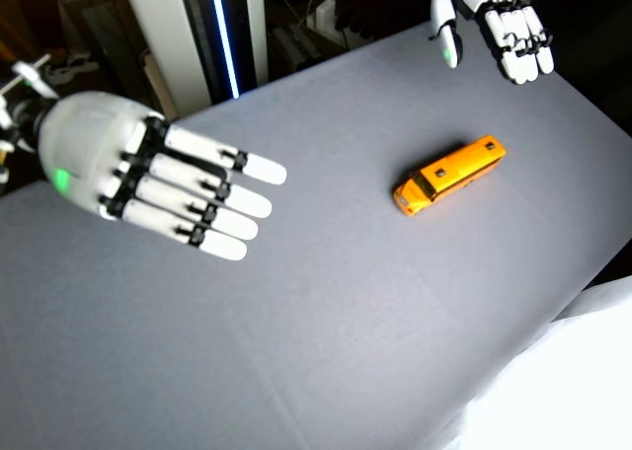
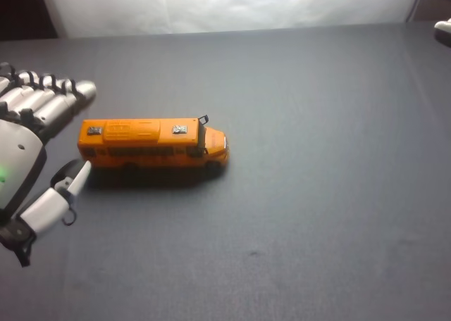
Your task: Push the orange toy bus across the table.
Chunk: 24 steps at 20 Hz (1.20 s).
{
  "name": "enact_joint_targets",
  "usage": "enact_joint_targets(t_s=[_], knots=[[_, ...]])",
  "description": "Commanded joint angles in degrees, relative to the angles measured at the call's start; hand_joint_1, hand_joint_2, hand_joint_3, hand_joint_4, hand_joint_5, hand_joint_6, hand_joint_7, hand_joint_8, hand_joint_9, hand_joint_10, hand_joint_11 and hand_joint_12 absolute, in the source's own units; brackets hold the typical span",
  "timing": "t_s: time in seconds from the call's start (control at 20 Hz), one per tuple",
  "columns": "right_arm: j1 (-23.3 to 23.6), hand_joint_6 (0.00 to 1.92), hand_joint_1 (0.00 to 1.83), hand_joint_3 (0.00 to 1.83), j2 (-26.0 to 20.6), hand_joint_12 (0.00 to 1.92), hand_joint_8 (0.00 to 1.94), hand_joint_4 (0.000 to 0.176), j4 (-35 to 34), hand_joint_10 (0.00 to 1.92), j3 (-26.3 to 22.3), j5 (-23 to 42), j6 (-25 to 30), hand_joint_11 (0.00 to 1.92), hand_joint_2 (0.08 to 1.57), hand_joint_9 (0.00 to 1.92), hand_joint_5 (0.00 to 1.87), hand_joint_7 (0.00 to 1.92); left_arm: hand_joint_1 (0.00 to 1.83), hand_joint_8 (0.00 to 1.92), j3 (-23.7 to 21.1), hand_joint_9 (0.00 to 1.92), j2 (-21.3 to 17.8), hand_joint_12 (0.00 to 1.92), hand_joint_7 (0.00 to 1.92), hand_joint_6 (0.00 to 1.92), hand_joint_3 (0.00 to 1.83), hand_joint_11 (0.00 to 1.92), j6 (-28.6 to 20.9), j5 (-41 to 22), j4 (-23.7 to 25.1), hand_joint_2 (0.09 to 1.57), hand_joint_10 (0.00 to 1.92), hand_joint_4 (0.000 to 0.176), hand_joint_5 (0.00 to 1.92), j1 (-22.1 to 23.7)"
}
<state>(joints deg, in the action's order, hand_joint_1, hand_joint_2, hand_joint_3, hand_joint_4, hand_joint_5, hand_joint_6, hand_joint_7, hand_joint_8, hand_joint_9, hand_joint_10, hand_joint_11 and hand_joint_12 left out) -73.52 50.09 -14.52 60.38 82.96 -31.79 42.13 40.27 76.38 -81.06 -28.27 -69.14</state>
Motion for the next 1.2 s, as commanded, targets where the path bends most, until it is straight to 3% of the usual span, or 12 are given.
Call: enact_joint_targets(t_s=[0.0, 0.25, 0.35, 0.4, 0.45, 0.5, 0.55, 0.8, 1.15], knots=[[0.38, 0.0, 0.29, 0.01, 0.08, 0.32, 0.0, 0.003, -0.79, 0.0, 0.18, 7.39, 0.35, 0.0, 1.38, 0.19, 0.31, 0.3, 0.6, 0.0, 0.07, 0.23, 0.16, 0.38, 0.28, 0.0, 0.01, 0.02, 0.21, -7.08, 2.02, 1.43, 0.0, 0.0, 0.31, 0.56], [0.35, 0.0, 0.34, 0.0, 0.16, 0.26, 0.0, 0.0, -0.81, 0.0, 0.18, 7.38, 0.35, 0.05, 1.48, 0.18, 0.28, 0.33, 0.56, 0.0, 0.29, 0.22, 0.0, 0.42, 0.28, 0.0, 0.0, 0.0, 0.23, -7.14, 1.35, 1.45, 0.0, 0.0, 0.31, 0.53], [0.34, 0.0, 0.33, 0.0, 0.16, 0.12, 0.0, 0.0, -0.79, 0.0, 0.19, 7.37, 0.35, 0.12, 1.46, 0.2, 0.31, 0.35, 0.39, 0.0, 0.61, 0.25, -0.63, 0.47, 0.3, 0.0, 0.01, 0.0, 0.7, -8.14, -1.02, 1.47, 0.0, 0.0, 0.32, 0.23], [0.34, 0.0, 0.38, 0.0, 0.16, 0.11, 0.0, 0.0, -0.79, 0.0, 0.2, 7.36, 0.35, 0.13, 1.47, 0.19, 0.3, 0.34, 0.21, 0.01, 0.51, 0.23, -0.97, 0.41, 0.27, 0.01, 0.02, 0.0, 1.9, -8.72, -2.42, 1.49, 0.01, 0.0, 0.28, 0.09], [0.34, 0.0, 0.38, 0.0, 0.16, 0.11, 0.0, 0.0, -0.79, 0.0, 0.2, 7.35, 0.35, 0.13, 1.47, 0.19, 0.3, 0.34, 0.21, 0.01, 0.42, 0.23, -1.1, 0.41, 0.27, 0.01, 0.02, 0.0, 3.07, -8.94, -3.43, 1.49, 0.01, 0.0, 0.28, 0.09], [0.33, 0.0, 0.39, 0.0, 0.16, 0.1, 0.0, 0.0, -0.79, 0.0, 0.2, 7.34, 0.35, 0.13, 1.47, 0.2, 0.3, 0.34, 0.04, 0.01, 0.37, 0.2, -1.16, 0.33, 0.24, 0.0, 0.02, 0.0, 4.95, -9.1, -5.2, 1.5, 0.01, 0.0, 0.25, 0.09], [0.33, 0.0, 0.41, 0.0, 0.17, 0.09, 0.0, 0.0, -0.77, 0.0, 0.23, 7.34, 0.35, 0.18, 1.47, 0.23, 0.31, 0.34, 0.0, 0.0, 0.52, 0.18, -1.09, 0.24, 0.22, 0.0, 0.0, 0.0, 6.71, -8.67, -7.19, 1.46, 0.0, 0.0, 0.24, 0.11], [0.33, 0.0, 0.43, 0.0, 0.22, 0.06, 0.0, 0.0, -0.72, 0.0, 0.41, 7.29, 0.35, 0.2, 1.46, 0.24, 0.33, 0.36, 0.0, 0.0, 4.07, 0.11, 0.82, 0.22, 0.12, 0.0, 0.0, 0.0, 7.52, -2.57, -14.21, 1.42, 0.0, 0.0, 0.14, 0.41], [0.34, 0.01, 0.4, 0.0, 0.32, 0.04, 0.0, 0.0, -0.55, 0.0, 0.51, 7.19, 0.6, 0.21, 1.44, 0.25, 0.35, 0.37, 0.0, 0.0, 10.53, 0.09, 4.35, 0.14, 0.08, 0.0, 0.0, 0.01, 8.55, 11.64, -14.36, 1.39, 0.0, 0.0, 0.09, 6.25]])
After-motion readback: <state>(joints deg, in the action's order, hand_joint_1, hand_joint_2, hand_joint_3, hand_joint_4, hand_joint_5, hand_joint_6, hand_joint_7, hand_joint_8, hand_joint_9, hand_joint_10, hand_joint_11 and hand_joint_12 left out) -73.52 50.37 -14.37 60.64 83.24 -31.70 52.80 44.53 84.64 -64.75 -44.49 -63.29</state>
